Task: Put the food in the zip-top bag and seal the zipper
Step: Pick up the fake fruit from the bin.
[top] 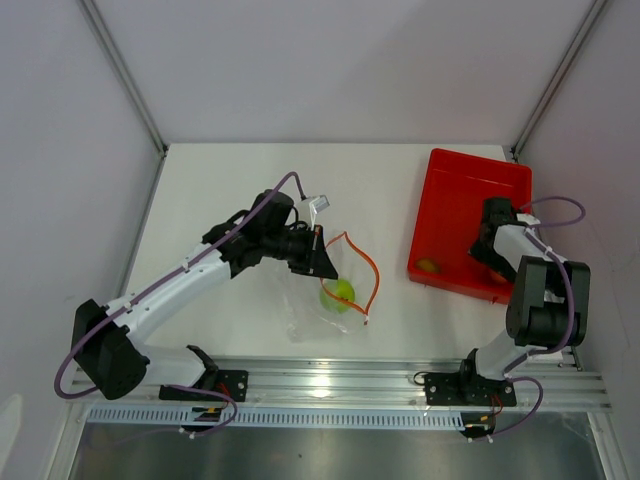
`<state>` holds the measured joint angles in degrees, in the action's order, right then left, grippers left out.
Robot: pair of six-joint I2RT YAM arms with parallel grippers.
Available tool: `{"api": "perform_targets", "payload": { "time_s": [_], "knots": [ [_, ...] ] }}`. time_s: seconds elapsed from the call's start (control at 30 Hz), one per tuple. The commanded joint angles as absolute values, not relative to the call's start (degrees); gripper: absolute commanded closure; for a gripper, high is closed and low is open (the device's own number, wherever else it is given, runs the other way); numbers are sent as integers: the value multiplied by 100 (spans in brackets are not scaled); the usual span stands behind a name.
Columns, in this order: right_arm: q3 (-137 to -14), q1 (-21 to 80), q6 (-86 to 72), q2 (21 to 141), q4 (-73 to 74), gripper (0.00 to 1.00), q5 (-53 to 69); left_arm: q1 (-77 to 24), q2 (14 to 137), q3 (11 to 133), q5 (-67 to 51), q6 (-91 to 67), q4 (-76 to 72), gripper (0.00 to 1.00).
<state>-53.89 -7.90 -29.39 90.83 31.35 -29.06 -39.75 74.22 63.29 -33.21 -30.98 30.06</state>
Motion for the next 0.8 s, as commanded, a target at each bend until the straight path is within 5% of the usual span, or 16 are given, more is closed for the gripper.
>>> {"api": "perform_targets", "payload": {
  "time_s": [0.0,0.23,0.53,0.77],
  "knots": [
    [-5713,-809,-2848,9263,2804,7,-3313,-3982,7251,6302,-3419,-3015,2804,99],
    [-5748,-809,-2804,9466,2663,18,-3217,-3982,7339,6346,-3419,-3032,2848,100],
    [-5669,-616,-2655,9010,2724,60,-2866,-3981,7435,6433,-3410,-3041,2935,100],
    [-5915,-45,-2189,7710,3067,73,-1886,-3981,7725,6802,-3489,-3015,3094,99]
  ]
}}
